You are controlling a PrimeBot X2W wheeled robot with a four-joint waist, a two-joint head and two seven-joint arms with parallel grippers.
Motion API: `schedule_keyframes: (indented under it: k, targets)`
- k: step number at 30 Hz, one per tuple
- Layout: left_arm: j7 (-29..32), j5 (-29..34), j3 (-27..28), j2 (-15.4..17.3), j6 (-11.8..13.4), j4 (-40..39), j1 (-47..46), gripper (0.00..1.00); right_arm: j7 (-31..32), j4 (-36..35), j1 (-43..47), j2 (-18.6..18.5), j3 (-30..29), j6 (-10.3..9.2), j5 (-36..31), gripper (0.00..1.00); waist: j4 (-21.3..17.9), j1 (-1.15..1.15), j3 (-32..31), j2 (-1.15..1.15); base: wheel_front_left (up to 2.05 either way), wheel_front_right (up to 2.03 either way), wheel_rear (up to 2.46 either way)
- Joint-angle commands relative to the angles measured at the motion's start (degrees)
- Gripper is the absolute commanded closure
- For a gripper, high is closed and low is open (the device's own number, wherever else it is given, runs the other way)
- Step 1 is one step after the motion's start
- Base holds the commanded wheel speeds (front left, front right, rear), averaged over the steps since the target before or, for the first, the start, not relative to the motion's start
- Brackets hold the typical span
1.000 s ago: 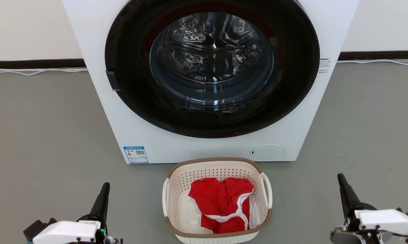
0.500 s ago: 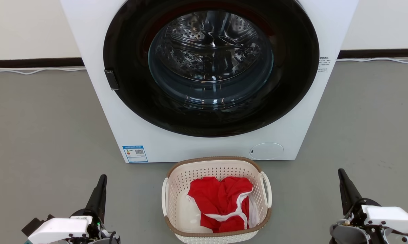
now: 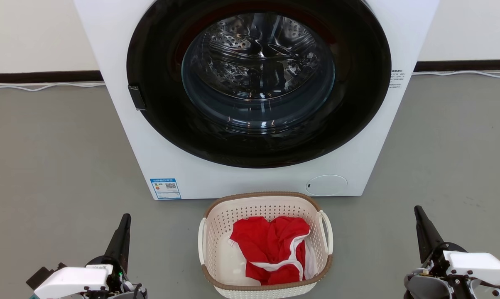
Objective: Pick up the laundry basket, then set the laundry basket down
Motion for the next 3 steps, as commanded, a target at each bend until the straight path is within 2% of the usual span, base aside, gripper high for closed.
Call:
schedule_keyframes:
  k: [1,3]
  targets:
    - [0.4,-0.3,1.8,0.6,-0.4,-1.7,-3.2,1.0,0.6,-1.7,-2.3,-0.6,1.1,0.42,0.4,1.0,0.0,0.0,0.0,0.0,0.0,0.0,0.0]
    - [0.4,-0.3,1.8,0.6,-0.4,-1.7,-3.2,1.0,0.6,-1.7,-2.3,-0.6,1.1,0.42,0.4,1.0,0.0,0.0,0.0,0.0,0.0,0.0,0.0]
